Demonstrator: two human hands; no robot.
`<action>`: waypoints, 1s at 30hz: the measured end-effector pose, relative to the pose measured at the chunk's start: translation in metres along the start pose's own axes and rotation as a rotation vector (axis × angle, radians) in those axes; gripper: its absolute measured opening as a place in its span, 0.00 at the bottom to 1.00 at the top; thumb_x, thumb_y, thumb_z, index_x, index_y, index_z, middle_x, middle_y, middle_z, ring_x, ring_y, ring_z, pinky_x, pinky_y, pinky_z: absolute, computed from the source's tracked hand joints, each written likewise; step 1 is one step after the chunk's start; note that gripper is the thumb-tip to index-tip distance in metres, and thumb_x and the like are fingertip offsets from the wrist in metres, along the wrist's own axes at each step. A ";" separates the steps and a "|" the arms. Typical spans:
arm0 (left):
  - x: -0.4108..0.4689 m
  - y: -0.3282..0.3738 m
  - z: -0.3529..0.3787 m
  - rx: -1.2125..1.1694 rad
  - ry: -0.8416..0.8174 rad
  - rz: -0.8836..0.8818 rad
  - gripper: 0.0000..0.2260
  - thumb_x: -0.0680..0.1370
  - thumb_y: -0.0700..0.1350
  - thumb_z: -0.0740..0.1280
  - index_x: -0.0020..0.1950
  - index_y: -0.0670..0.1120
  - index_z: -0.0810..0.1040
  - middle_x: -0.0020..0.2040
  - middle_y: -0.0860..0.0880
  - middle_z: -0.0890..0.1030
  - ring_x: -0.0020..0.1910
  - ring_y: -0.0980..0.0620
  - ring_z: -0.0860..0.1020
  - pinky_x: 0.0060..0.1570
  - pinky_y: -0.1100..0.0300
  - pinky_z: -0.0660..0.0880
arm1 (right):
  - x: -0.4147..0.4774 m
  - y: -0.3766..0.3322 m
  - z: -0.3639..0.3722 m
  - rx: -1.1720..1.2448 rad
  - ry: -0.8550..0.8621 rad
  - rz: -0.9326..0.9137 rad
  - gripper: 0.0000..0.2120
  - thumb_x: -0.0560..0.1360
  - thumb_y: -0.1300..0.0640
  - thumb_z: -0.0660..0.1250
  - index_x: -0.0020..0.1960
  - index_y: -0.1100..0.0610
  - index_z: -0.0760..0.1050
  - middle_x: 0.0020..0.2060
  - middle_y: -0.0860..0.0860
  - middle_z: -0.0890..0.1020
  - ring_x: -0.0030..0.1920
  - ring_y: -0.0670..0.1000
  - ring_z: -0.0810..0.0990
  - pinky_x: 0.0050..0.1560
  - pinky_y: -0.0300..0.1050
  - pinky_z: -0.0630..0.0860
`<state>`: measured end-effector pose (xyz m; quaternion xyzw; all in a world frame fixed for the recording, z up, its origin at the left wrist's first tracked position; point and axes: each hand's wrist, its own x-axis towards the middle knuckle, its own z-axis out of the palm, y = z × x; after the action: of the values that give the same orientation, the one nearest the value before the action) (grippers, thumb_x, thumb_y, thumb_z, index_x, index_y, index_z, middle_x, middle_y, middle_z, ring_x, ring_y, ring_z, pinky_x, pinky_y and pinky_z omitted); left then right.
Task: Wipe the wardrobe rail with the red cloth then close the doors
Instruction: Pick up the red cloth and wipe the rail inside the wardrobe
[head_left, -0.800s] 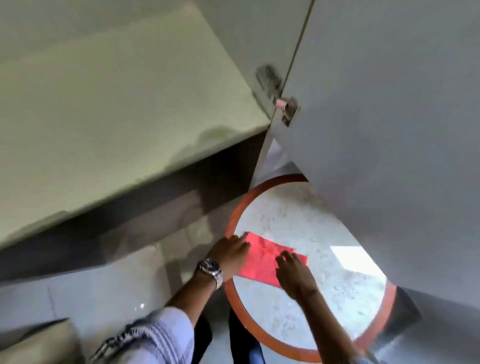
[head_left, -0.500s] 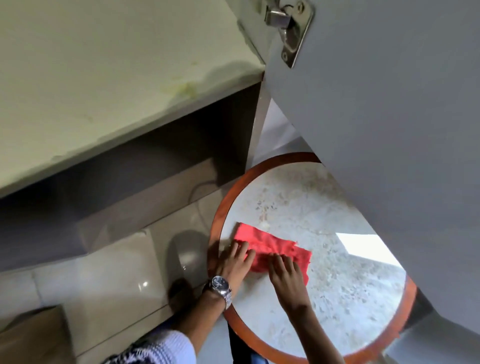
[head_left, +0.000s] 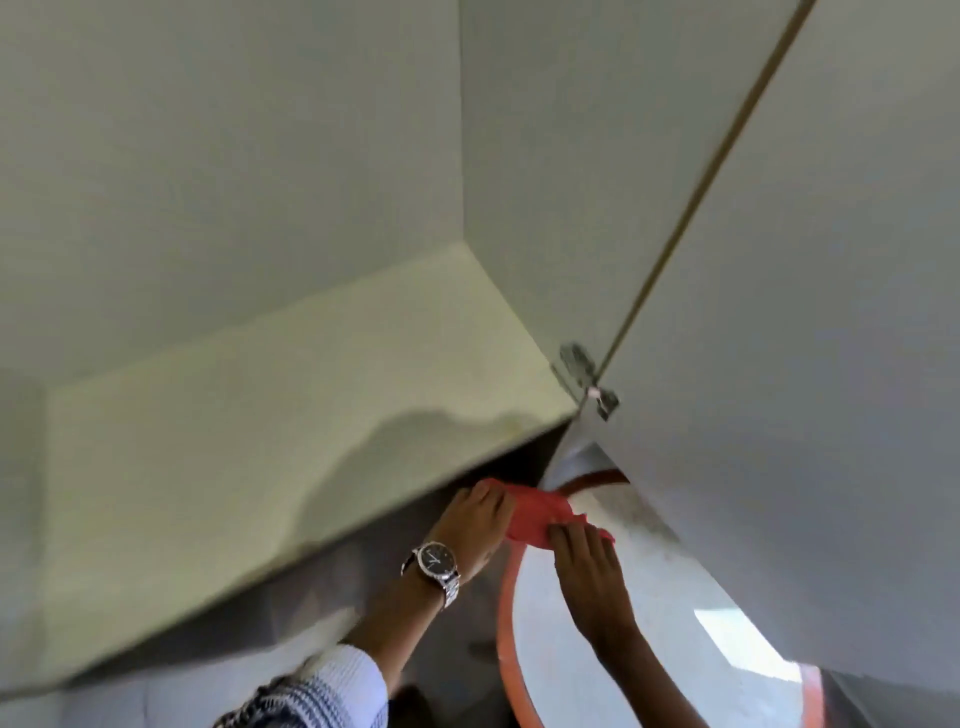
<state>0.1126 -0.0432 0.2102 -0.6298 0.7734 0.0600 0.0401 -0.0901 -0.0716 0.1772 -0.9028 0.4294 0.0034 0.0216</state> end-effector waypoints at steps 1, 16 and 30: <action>-0.001 -0.018 -0.031 0.033 0.051 0.026 0.23 0.67 0.45 0.76 0.60 0.43 0.77 0.54 0.45 0.82 0.52 0.44 0.80 0.45 0.54 0.79 | 0.013 -0.006 -0.021 -0.009 0.077 -0.010 0.16 0.72 0.67 0.67 0.60 0.63 0.78 0.52 0.61 0.81 0.47 0.63 0.82 0.46 0.58 0.80; -0.022 -0.200 -0.602 0.649 0.916 -0.114 0.16 0.64 0.42 0.74 0.49 0.42 0.79 0.48 0.43 0.82 0.43 0.42 0.79 0.40 0.53 0.79 | 0.299 -0.077 -0.548 -0.121 1.249 -0.300 0.17 0.72 0.67 0.64 0.60 0.60 0.76 0.55 0.61 0.82 0.51 0.63 0.81 0.49 0.57 0.79; -0.048 -0.197 -0.916 1.035 1.360 -0.387 0.26 0.74 0.44 0.67 0.72 0.42 0.68 0.73 0.42 0.71 0.78 0.41 0.60 0.73 0.29 0.51 | 0.326 -0.092 -0.924 -0.048 1.509 -0.352 0.19 0.75 0.59 0.68 0.64 0.60 0.71 0.52 0.61 0.81 0.48 0.65 0.80 0.44 0.55 0.77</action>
<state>0.3274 -0.1670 1.1146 -0.5520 0.4391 -0.6950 -0.1396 0.1758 -0.3048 1.0958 -0.7160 0.1781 -0.6066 -0.2960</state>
